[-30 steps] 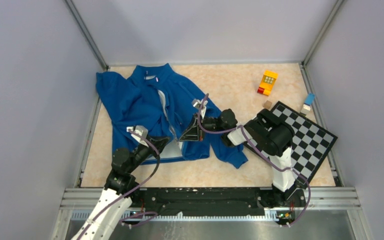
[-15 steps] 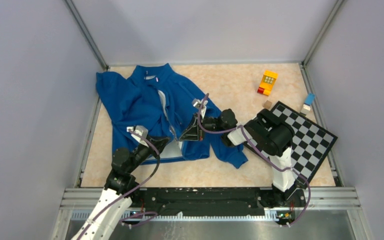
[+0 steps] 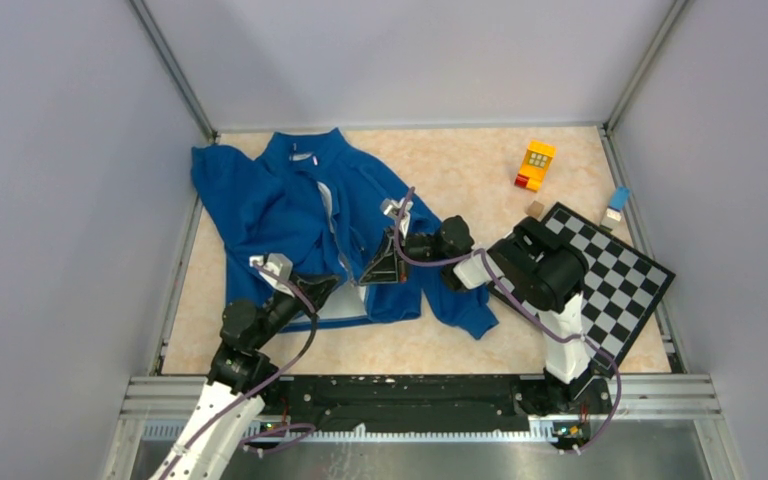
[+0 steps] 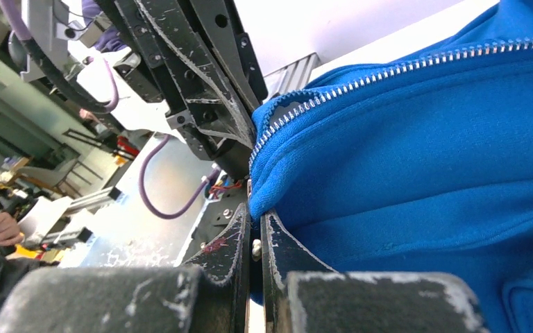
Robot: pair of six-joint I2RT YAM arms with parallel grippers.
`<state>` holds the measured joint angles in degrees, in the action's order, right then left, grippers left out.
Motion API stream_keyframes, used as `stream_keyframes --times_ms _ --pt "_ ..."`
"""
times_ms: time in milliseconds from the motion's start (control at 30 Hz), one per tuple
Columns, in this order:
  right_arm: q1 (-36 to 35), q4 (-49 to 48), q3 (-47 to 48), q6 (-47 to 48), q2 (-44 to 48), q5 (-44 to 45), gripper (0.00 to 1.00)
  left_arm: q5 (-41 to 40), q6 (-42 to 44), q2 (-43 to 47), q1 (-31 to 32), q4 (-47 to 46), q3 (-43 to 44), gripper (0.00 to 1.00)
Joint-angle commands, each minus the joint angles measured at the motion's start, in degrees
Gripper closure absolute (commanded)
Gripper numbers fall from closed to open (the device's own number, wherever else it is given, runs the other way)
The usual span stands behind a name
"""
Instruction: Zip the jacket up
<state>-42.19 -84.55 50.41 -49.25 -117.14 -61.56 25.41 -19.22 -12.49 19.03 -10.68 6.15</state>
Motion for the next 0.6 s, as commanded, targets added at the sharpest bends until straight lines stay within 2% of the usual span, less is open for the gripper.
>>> stream_keyframes --times_ms 0,100,233,567 --pt "0.52 -9.68 2.19 -2.68 -0.69 -6.79 1.00 2.30 -1.99 2.30 0.05 -0.83 0.50 1.00" --pt "0.46 -14.04 2.87 -5.06 -0.81 -9.62 1.00 2.28 -2.28 3.89 0.04 0.62 1.10 1.00" --pt "0.44 -14.11 1.05 -0.53 1.49 -9.80 1.00 2.19 -2.90 6.09 0.03 0.77 0.79 1.00" --pt "0.72 -14.08 -0.03 1.99 5.76 -7.45 1.00 3.71 -5.39 11.02 0.05 1.17 -2.08 1.00"
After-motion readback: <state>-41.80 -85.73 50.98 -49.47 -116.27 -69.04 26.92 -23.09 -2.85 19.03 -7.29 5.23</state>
